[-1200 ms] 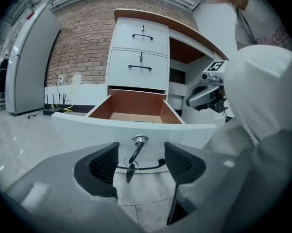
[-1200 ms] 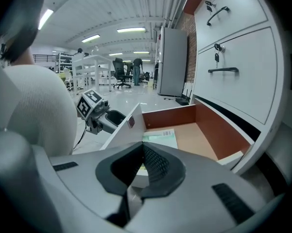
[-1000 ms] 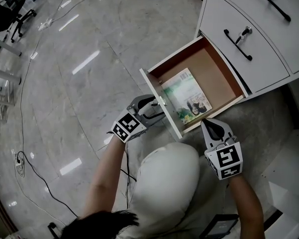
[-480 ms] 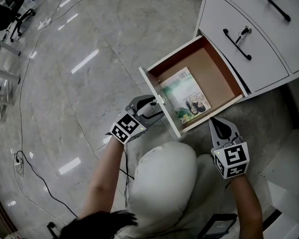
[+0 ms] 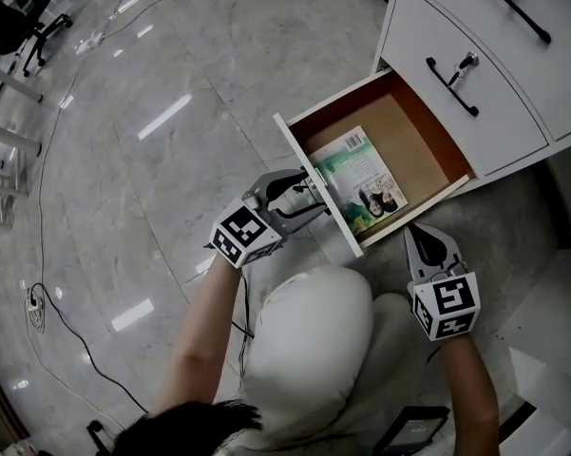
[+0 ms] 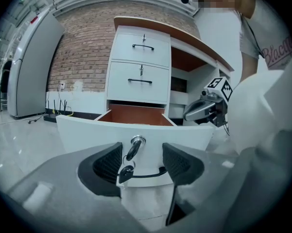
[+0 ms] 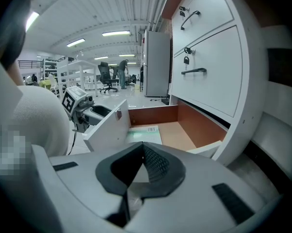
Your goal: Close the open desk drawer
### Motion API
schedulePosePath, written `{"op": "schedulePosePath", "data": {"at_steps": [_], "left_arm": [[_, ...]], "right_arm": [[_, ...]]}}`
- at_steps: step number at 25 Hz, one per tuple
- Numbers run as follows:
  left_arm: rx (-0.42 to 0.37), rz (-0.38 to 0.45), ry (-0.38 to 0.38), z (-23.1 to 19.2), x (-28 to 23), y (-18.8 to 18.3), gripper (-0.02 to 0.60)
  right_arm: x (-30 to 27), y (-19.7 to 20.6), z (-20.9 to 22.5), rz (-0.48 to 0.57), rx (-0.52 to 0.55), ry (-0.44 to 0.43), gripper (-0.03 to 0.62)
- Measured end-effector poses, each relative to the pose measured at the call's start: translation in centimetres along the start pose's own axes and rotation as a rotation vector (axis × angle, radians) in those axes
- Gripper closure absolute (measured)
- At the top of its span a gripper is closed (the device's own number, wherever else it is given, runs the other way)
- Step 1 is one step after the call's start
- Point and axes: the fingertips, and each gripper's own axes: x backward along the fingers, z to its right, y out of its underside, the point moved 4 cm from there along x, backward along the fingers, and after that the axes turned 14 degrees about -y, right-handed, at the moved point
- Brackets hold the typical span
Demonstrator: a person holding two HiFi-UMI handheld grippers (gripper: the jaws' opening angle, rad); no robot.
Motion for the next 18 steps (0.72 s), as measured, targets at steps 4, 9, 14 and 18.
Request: {"op": "schedulePosePath", "data": {"at_steps": [4, 9, 14, 18], "left_arm": [[0.011, 0.007, -0.005, 0.0, -0.2, -1.1, 0.322], [0.025, -0.006, -0.026, 0.6, -1.5, -2.2, 0.322], [0.050, 0.019, -0.033, 1.2, -3.4, -3.9, 0.322], [0.051, 0.012, -0.034, 1.5, -4.3, -4.5, 0.322]], "right_arm": [[0.4, -0.5, 0.2, 0.020, -0.001, 0.008, 0.583], [0.9, -1.3, 0.5, 0.043, -0.002, 0.017, 0.582], [1.9, -1.5, 1.3, 0.064, -0.009, 0.037, 0.582], [2.3, -1.2, 1.4, 0.072, -0.022, 0.047, 0.582]]}}
